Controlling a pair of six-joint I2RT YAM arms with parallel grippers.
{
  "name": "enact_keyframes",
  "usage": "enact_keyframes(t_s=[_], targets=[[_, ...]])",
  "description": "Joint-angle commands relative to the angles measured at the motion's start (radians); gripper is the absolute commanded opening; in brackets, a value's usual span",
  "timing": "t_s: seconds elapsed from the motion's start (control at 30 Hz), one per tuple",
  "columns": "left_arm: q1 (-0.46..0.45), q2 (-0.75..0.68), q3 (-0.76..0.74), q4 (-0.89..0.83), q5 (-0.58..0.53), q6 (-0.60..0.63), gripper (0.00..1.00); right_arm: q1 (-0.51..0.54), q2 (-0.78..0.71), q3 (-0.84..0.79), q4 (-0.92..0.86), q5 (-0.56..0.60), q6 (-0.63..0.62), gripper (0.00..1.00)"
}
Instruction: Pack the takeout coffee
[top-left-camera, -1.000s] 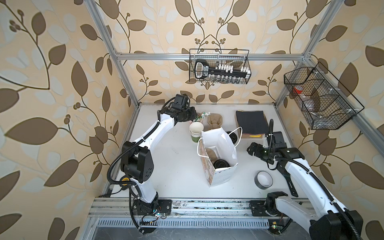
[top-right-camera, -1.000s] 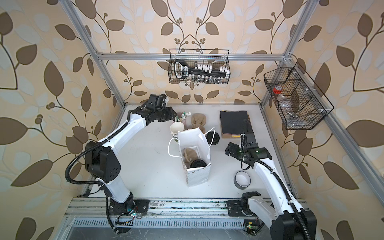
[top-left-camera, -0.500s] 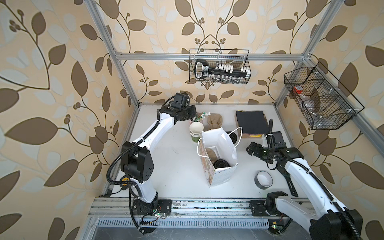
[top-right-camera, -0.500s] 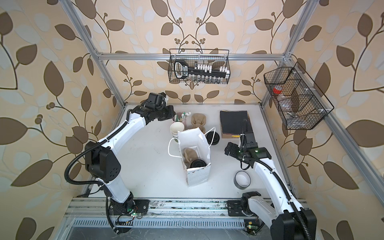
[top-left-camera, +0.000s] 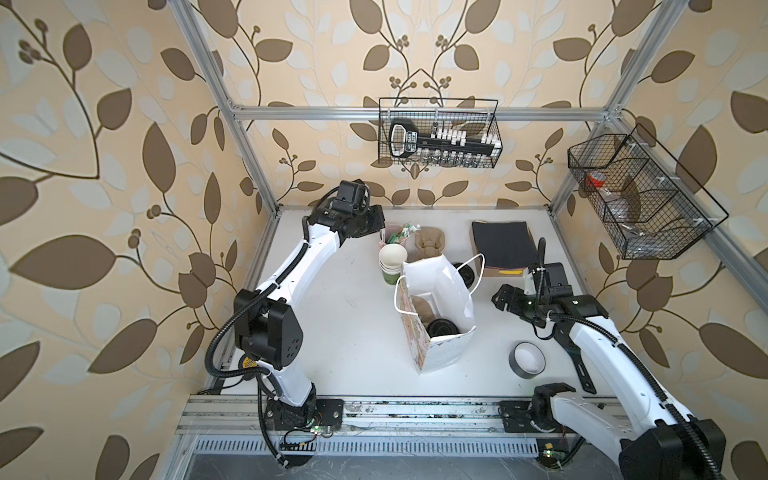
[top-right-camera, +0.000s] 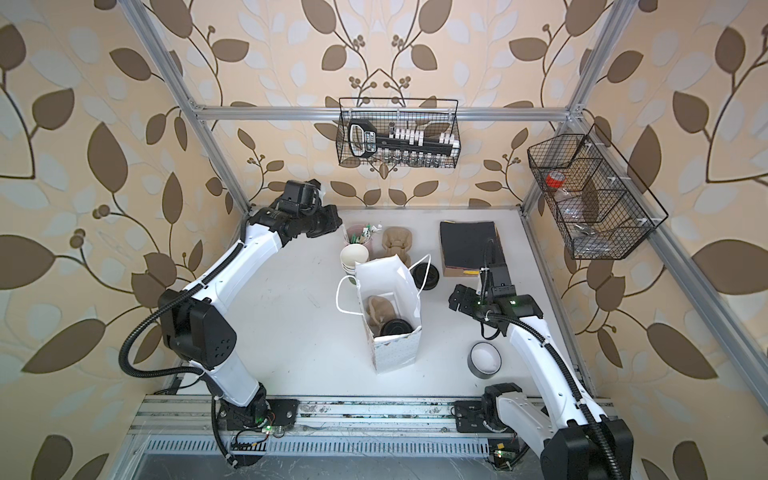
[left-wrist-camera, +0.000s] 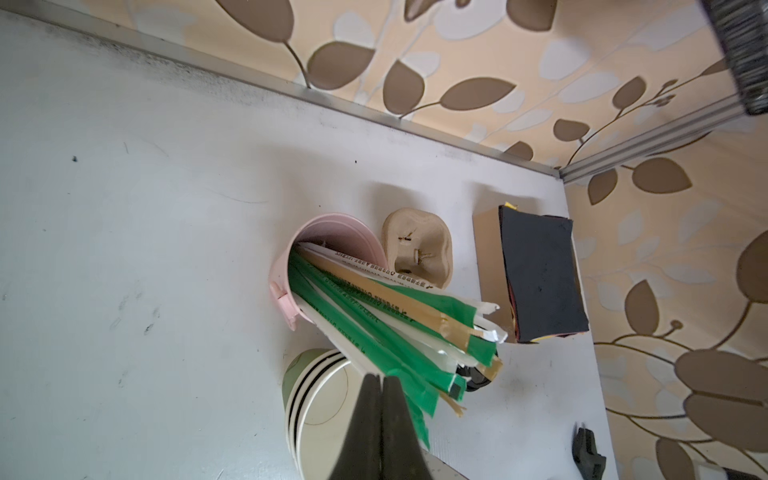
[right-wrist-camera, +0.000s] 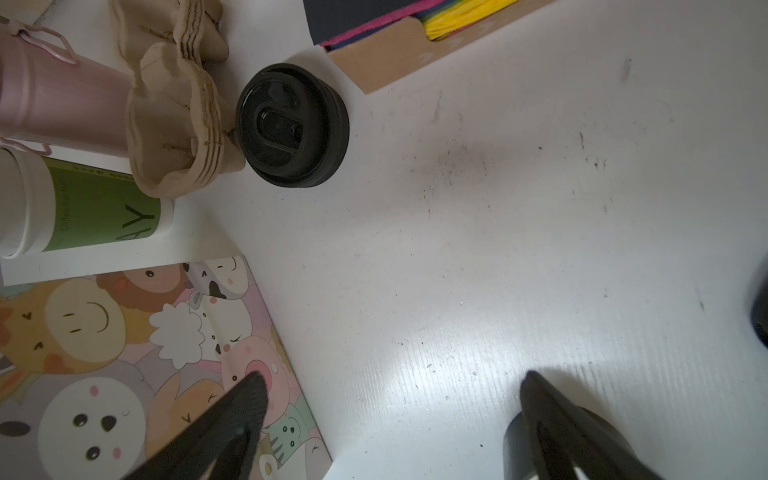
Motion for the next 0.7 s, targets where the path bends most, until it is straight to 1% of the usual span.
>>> enact_keyframes(t_s=[0.0, 0.17, 0.2, 0.27, 0.4, 0.47, 0.57, 0.67], targets=[[0.001, -0.128, 0.056, -0.009, -0.017, -0.021, 0.00, 0.004, 0.011, 0.013, -0.008, -0.013, 0.005, 0.96], [0.001, -0.226, 0.105, -0.088, -0.062, -0.026, 0.00, 0.004, 0.006, 0.027, -0.014, -0.011, 0.005, 0.96], [0.001, -0.279, 0.119, -0.109, -0.070, -0.023, 0.00, 0.004, 0.005, 0.031, -0.015, -0.008, 0.005, 0.96], [0.001, -0.335, 0.143, -0.140, -0.070, -0.026, 0.00, 0.004, 0.005, 0.035, -0.016, -0.005, 0.005, 0.96], [-0.002, -0.428, 0.174, -0.195, -0.043, -0.050, 0.00, 0.004, 0.018, 0.042, -0.014, -0.002, 0.006, 0.96], [-0.002, -0.461, 0.174, -0.197, -0.009, -0.064, 0.00, 0.004, 0.019, 0.043, -0.009, -0.007, 0.009, 0.96], [-0.003, -0.475, 0.204, -0.227, 0.034, -0.077, 0.00, 0.006, 0.019, 0.045, -0.004, -0.016, 0.012, 0.96], [-0.002, -0.476, 0.282, -0.270, 0.093, -0.112, 0.00, 0.010, 0.017, 0.049, -0.004, -0.018, 0.014, 0.95]])
